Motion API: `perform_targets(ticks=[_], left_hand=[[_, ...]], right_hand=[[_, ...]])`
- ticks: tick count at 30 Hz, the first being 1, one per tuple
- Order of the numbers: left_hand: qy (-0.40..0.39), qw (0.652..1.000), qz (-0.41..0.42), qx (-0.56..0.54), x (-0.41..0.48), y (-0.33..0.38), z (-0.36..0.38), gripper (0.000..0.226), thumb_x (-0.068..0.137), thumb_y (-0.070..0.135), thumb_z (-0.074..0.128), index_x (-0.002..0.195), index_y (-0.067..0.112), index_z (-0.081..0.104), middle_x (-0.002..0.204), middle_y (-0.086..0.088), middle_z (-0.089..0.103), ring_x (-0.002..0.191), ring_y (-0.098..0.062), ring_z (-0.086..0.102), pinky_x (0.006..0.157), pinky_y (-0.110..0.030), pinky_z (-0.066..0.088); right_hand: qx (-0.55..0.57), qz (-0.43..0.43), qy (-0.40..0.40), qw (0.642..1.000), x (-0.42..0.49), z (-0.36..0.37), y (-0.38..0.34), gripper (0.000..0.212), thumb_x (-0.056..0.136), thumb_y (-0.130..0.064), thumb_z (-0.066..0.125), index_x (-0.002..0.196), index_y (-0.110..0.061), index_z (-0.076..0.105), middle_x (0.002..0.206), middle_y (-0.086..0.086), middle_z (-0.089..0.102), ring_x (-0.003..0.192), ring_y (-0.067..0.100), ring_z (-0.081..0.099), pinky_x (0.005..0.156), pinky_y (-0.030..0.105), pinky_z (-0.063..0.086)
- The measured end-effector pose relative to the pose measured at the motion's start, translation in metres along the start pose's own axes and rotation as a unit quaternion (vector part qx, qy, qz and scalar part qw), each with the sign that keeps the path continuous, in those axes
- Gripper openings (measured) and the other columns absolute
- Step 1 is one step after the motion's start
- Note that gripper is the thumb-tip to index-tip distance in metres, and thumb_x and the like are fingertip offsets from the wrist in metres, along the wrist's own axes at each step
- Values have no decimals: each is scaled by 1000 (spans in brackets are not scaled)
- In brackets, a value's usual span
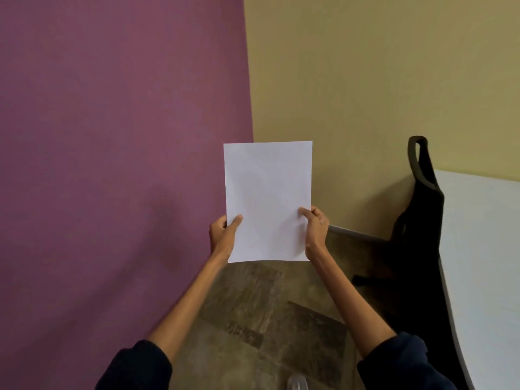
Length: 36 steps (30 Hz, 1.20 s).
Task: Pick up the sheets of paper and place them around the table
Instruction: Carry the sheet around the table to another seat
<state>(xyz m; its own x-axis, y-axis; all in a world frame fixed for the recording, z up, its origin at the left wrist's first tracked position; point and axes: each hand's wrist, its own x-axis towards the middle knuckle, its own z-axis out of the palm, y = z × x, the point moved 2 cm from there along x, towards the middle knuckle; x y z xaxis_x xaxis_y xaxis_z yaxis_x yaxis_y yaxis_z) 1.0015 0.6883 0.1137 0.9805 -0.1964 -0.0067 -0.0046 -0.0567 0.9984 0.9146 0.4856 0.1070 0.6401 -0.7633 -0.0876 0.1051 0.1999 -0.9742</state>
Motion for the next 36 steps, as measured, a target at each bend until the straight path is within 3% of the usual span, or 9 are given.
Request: perform_targets(ticks=[3, 9, 13, 19, 22, 26, 30, 33, 36], left_hand=[[-24, 1000, 3, 1, 62, 1, 39, 18, 92, 19, 65, 93, 1, 65, 91, -11, 67, 83, -29, 62, 77, -43, 54], [-65, 998, 9, 16, 186, 12, 127, 13, 93, 18, 64, 97, 6, 66, 102, -15, 71, 95, -36, 67, 86, -50, 57], [-99, 995, 16, 20, 266, 29, 187, 7, 91, 20, 66, 85, 16, 65, 91, -8, 70, 92, -35, 68, 84, -50, 57], [-161, 986, 17, 25, 358, 36, 275, 16, 89, 22, 68, 85, 7, 67, 83, -5, 69, 77, -24, 61, 70, -38, 51], [-191, 981, 21, 23, 395, 38, 328, 20, 89, 24, 67, 81, 6, 65, 76, -2, 66, 71, -19, 55, 64, -31, 46], [-250, 968, 27, 14, 450, 43, 406, 25, 90, 24, 66, 87, -1, 64, 83, -11, 64, 74, -22, 54, 68, -34, 46], [-317, 947, 38, 35, 503, 53, 485, 37, 88, 23, 67, 61, 7, 47, 58, 5, 43, 55, -11, 36, 57, -25, 32], [-372, 927, 40, 36, 532, 61, 545, 38, 88, 25, 67, 79, -10, 53, 71, -7, 46, 66, -19, 39, 63, -29, 33], [-424, 902, 64, 54, 543, 67, 607, 32, 88, 25, 67, 86, -6, 63, 73, -6, 59, 66, -18, 51, 64, -29, 40]], right_hand=[[-5, -5, 26, 1000, 65, 3, 7, 16, 89, -16, 59, 75, -9, 59, 75, -2, 64, 68, 13, 54, 63, 26, 44], [2, -16, 69, 997, 200, 14, -4, 16, 91, -17, 58, 77, -9, 58, 77, -2, 64, 70, 14, 57, 64, 27, 46], [8, -16, 102, 995, 282, 16, -29, 18, 90, -19, 59, 72, -17, 54, 76, -3, 62, 69, 14, 56, 61, 26, 44], [10, -40, 148, 988, 380, -5, -54, 36, 86, -16, 61, 55, -28, 45, 52, -17, 53, 47, 0, 48, 48, 15, 38], [13, -48, 183, 982, 427, -20, -65, 40, 85, -14, 60, 52, -28, 44, 51, -16, 47, 46, 2, 43, 46, 16, 36], [0, -68, 240, 968, 496, -46, -78, 33, 84, -13, 59, 58, -23, 42, 58, -10, 47, 56, 11, 44, 55, 24, 35], [4, -78, 296, 952, 559, -73, -91, 21, 83, -14, 58, 65, -14, 47, 66, -1, 50, 62, 16, 44, 60, 28, 35], [14, -97, 345, 933, 592, -99, -102, 17, 82, -15, 57, 69, -12, 48, 68, 1, 49, 62, 15, 43, 61, 28, 34], [6, -97, 397, 913, 613, -130, -111, 19, 81, -17, 58, 64, -16, 50, 63, -9, 53, 57, 7, 47, 60, 25, 36]])
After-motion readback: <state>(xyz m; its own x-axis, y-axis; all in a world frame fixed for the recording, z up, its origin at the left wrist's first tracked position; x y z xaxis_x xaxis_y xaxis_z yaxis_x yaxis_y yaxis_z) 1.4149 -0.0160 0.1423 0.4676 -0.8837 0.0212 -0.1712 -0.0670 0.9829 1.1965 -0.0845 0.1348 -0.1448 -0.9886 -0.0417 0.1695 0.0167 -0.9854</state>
